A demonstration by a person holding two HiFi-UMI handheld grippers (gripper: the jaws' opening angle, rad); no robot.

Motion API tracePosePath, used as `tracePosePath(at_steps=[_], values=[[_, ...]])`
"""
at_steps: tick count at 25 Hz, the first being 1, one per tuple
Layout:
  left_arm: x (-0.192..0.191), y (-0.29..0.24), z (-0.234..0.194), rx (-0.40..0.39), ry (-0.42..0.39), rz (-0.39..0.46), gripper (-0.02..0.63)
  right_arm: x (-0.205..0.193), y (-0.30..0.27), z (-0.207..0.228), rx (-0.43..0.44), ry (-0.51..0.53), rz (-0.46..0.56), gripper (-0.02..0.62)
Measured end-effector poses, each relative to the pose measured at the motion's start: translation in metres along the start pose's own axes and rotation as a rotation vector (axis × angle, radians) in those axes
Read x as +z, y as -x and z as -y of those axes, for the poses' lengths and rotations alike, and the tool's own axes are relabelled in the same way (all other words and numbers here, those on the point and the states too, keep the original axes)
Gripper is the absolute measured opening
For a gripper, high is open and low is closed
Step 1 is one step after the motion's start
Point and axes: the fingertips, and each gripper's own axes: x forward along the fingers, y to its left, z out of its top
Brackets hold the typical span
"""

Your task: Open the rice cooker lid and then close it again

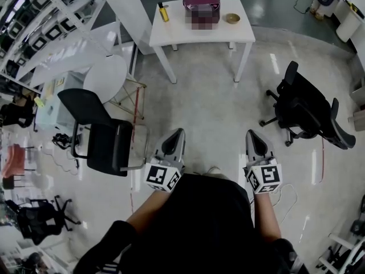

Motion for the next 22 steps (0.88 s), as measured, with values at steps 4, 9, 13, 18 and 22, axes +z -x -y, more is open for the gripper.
tracePosePath(at_steps=[4,9,13,18,22], values=[[-0.001,0.002,0.005,-0.020,0.021,0.007,0.005,-0.003,0.002,-0.004,0.025,-0.034,-0.013,-0.001],[0.000,0.008,0.002,-0.023,0.036,0.028,0.006,-0.008,0.005,-0.009,0.047,-0.033,-0.028,0.000],[-0.014,0.005,0.000,-0.046,0.071,-0.022,0.136,-0.006,0.007,-0.005,0.045,-0.009,-0.025,0.092],[-0.016,0.006,0.000,-0.076,0.136,0.007,0.242,-0.010,0.012,0.012,-0.027,-0.023,-0.024,0.238],[-0.025,0.005,0.004,-0.072,0.092,-0.013,0.252,-0.019,0.012,0.014,-0.012,-0.032,-0.042,0.238]])
